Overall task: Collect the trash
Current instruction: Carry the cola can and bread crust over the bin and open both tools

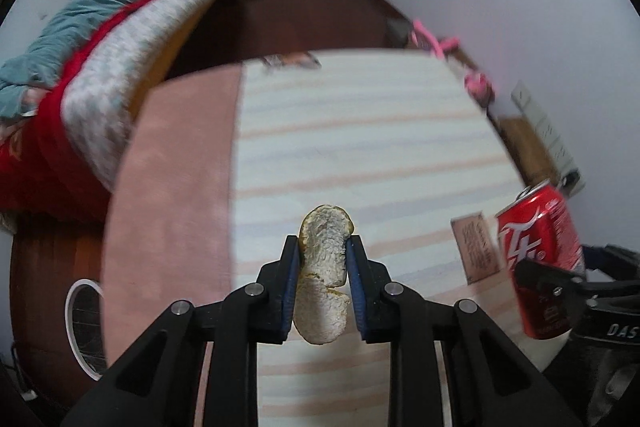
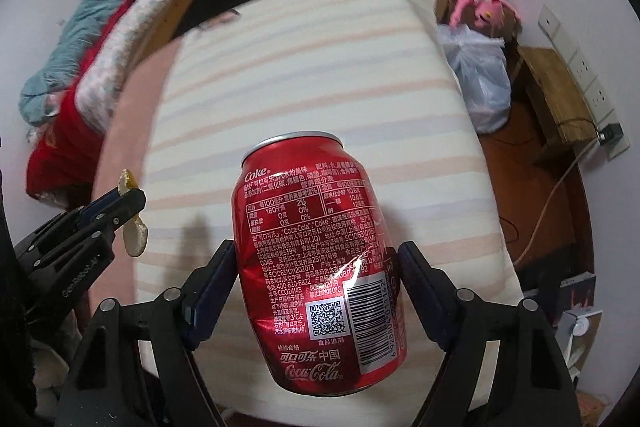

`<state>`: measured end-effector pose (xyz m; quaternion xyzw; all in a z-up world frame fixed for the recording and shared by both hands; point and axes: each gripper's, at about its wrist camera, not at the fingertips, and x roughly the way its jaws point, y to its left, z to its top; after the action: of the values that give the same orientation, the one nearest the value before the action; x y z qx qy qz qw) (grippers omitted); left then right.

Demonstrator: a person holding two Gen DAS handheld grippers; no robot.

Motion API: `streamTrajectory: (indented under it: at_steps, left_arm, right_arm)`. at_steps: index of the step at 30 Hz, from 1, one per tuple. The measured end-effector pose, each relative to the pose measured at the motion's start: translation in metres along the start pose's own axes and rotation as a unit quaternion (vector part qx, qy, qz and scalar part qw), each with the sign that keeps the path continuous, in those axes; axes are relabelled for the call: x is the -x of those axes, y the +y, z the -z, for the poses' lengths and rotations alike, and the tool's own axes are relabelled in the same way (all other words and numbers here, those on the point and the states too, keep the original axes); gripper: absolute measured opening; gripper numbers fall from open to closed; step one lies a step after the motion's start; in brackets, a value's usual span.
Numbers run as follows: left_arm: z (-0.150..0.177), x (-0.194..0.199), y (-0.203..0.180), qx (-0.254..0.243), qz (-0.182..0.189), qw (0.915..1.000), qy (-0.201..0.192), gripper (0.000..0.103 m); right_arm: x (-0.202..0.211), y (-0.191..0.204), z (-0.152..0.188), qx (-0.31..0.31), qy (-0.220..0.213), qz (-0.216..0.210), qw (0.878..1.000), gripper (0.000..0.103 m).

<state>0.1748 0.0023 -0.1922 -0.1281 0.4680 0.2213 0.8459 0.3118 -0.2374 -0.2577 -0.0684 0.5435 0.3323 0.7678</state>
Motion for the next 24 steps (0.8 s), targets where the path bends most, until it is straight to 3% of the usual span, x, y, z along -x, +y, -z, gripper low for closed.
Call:
streamTrajectory:
  at_steps: [6, 12, 18, 24]
  left_arm:
    - [-0.011, 0.074, 0.074, 0.039, -0.022, 0.9967, -0.067, 0.020]
    - [-0.001, 0.129, 0.165, 0.085, -0.056, 0.9894, -0.103, 0.020]
    - [0.032, 0.150, 0.255, 0.143, -0.095, 0.9799, -0.102, 0.020]
    - [0.075, 0.138, 0.347, 0.209, -0.125, 0.9675, -0.067, 0.020]
  right_arm:
    - [0.040, 0.066, -0.001, 0.036, -0.035, -0.044, 0.998, 0.082]
    - [0.064, 0.165, -0.002, 0.090, -0.052, -0.099, 0.990, 0.082]
    - [0.056, 0.286, 0.004, 0.151, -0.040, -0.150, 0.976, 0.082]
    - [0.009, 0.399, 0.021, 0.204, 0.003, -0.179, 0.963, 0.082]
